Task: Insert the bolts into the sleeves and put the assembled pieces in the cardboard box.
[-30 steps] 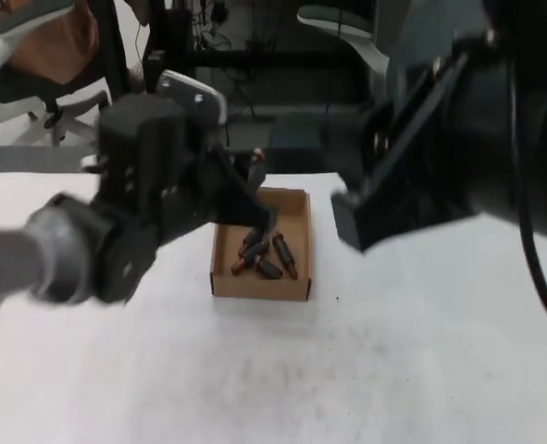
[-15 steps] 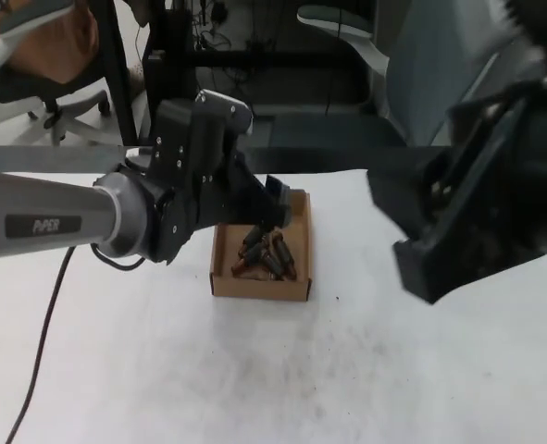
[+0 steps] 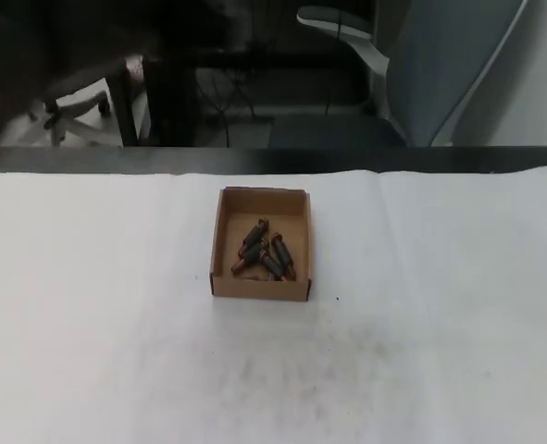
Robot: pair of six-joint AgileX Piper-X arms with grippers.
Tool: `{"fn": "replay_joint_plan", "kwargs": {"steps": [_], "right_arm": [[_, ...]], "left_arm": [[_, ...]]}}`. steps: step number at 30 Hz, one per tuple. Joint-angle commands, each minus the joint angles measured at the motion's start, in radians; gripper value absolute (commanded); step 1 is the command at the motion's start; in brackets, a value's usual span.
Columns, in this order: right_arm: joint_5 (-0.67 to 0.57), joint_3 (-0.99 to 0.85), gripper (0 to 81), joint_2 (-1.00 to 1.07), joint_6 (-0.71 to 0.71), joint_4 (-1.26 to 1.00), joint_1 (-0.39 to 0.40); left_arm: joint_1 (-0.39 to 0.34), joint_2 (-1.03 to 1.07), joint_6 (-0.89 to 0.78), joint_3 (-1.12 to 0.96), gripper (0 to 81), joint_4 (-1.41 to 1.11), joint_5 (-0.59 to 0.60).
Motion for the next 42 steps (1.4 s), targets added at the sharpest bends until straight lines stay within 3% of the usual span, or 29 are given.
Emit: {"fn": "replay_joint_plan", "kwargs": {"steps": [1,10,15,21,24,28,33,36,38,39,41,42], "right_arm": [[0.042,-0.009,0.6,-0.083,0.039,0.066,0.020],[0.133,-0.012,0.6,-0.106,0.030,0.106,0.032],[0.303,-0.078,0.6,-0.103,-0.029,0.189,0.032],[0.447,-0.188,0.6,-0.106,0.066,0.519,0.021],[0.524,-0.211,0.6,-0.106,0.037,0.551,-0.015],[0.633,-0.246,0.6,-0.106,-0.090,0.547,-0.108],[0.688,-0.349,0.6,-0.109,-0.167,0.544,-0.289],[0.663,-0.422,0.6,-0.108,-0.159,0.544,-0.421],[0.548,-0.468,0.6,-0.111,-0.159,0.544,-0.522],[0.461,-0.479,0.6,-0.117,-0.157,0.529,-0.571],[0.132,-0.470,0.6,-0.136,-0.205,0.444,-0.640],[-0.018,-0.445,0.6,-0.148,-0.300,0.389,-0.664]], "left_arm": [[0.042,-0.205,0.067,0.044,1.8,0.133,-0.037],[0.340,-0.728,0.067,0.288,1.8,0.230,-0.056],[0.471,-0.827,-0.019,0.374,1.8,0.278,0.019],[0.492,-0.818,-0.044,0.427,1.8,0.248,0.042],[0.492,-0.817,-0.069,0.447,1.8,0.248,0.072],[0.492,-0.817,-0.089,0.451,1.8,0.246,0.085],[0.492,-0.817,-0.091,0.451,1.8,0.201,0.085],[0.492,-0.817,-0.091,0.451,1.8,0.191,0.085],[0.492,-0.817,-0.091,0.451,1.8,0.191,0.085],[0.492,-0.817,-0.091,0.451,1.8,0.191,0.089],[0.488,-0.817,-0.091,0.451,1.8,0.191,0.113],[0.484,-0.817,-0.091,0.451,1.8,0.191,0.119]]}}
